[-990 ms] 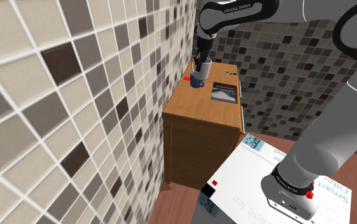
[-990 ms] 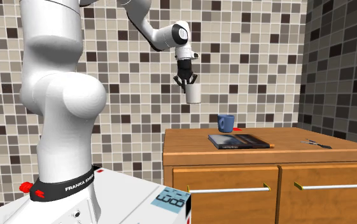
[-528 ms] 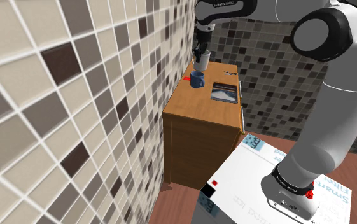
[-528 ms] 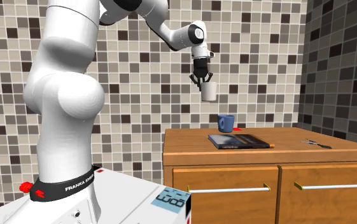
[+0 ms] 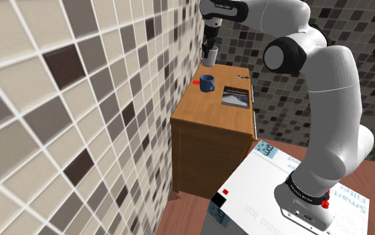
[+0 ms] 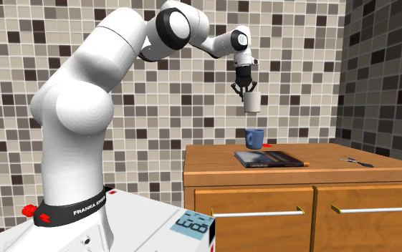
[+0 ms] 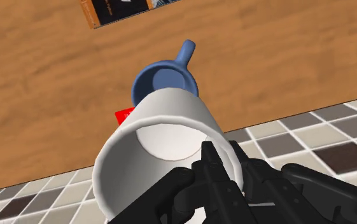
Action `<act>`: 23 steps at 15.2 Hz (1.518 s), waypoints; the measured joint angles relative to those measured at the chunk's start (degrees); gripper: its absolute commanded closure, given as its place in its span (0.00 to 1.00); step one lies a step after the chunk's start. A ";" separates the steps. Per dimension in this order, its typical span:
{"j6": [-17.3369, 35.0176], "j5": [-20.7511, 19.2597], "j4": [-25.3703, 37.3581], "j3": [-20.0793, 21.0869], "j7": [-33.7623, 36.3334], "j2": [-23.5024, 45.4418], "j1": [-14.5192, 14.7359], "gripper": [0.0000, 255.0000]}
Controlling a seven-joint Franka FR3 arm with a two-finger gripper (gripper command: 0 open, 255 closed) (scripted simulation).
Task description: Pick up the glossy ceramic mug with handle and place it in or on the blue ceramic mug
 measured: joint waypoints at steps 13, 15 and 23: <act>10.33 0.01 -11.38 0.03 -0.49 -1.00 0.54 1.00; 11.77 0.02 -12.72 0.05 -0.50 -0.91 0.63 1.00; 14.08 0.05 -14.94 0.06 -0.59 -1.11 0.72 1.00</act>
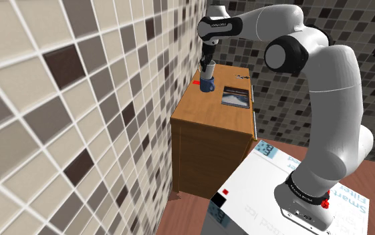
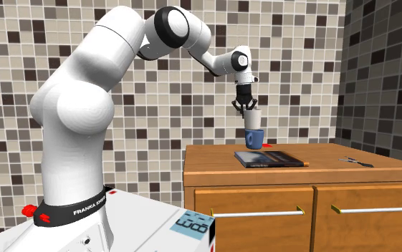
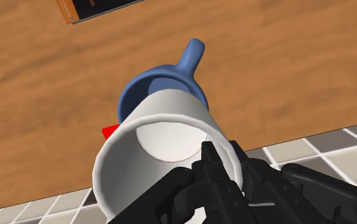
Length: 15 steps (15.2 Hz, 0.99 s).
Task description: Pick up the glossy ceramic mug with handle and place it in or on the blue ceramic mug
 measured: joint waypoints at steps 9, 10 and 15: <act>-2.21 -0.07 1.89 -0.03 0.13 -0.15 -0.04 0.00; -3.77 -0.08 3.16 -0.07 0.01 -0.44 -0.20 0.00; -6.23 -0.21 4.76 -0.13 0.18 -1.26 -0.14 0.00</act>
